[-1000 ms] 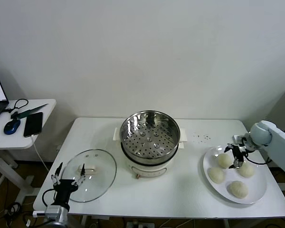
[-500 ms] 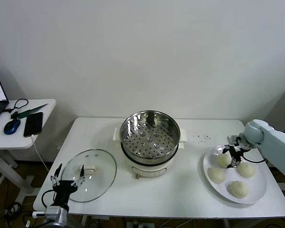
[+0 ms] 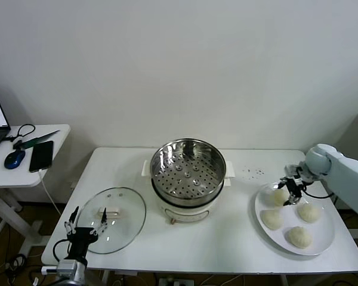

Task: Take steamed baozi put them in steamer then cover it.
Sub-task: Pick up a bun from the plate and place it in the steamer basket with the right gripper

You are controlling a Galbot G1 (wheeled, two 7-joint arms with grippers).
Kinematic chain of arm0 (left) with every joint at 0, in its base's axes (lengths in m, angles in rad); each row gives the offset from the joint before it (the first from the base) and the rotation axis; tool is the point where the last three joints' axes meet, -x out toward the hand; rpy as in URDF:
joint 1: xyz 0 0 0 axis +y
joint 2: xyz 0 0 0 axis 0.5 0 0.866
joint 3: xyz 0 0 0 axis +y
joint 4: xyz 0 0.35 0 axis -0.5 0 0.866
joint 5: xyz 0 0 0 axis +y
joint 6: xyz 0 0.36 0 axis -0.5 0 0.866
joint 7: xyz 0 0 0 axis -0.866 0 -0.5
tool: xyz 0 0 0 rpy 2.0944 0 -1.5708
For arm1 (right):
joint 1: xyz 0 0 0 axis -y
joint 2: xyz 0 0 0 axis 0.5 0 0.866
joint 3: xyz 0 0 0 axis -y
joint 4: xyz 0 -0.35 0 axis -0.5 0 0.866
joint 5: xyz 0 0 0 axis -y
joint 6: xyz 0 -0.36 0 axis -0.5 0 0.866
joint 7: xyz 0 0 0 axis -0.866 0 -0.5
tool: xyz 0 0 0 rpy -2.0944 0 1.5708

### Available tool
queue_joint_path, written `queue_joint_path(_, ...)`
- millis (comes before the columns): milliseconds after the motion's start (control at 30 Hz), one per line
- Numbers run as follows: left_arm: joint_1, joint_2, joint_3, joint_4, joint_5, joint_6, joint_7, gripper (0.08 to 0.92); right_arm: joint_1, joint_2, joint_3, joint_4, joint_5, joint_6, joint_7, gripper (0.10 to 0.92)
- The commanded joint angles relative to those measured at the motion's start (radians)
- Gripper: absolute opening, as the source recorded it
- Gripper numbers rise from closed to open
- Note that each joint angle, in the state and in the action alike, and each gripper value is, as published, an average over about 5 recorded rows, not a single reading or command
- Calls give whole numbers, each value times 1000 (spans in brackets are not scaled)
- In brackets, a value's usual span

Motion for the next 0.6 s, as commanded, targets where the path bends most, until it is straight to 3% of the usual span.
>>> queue_joint_path(33,3,0,0,-2,1,1,1,823,284,52,-207,35,79,108,-25,679)
queue_joint_path(367,15,-3,2,0,3,-2,2,823,577,297,-354,35,86,351,-79,687)
queue_joint_path(600,15,-5,8,0,11,0,2,823,558,465,-279,56,-86,492,-53,687)
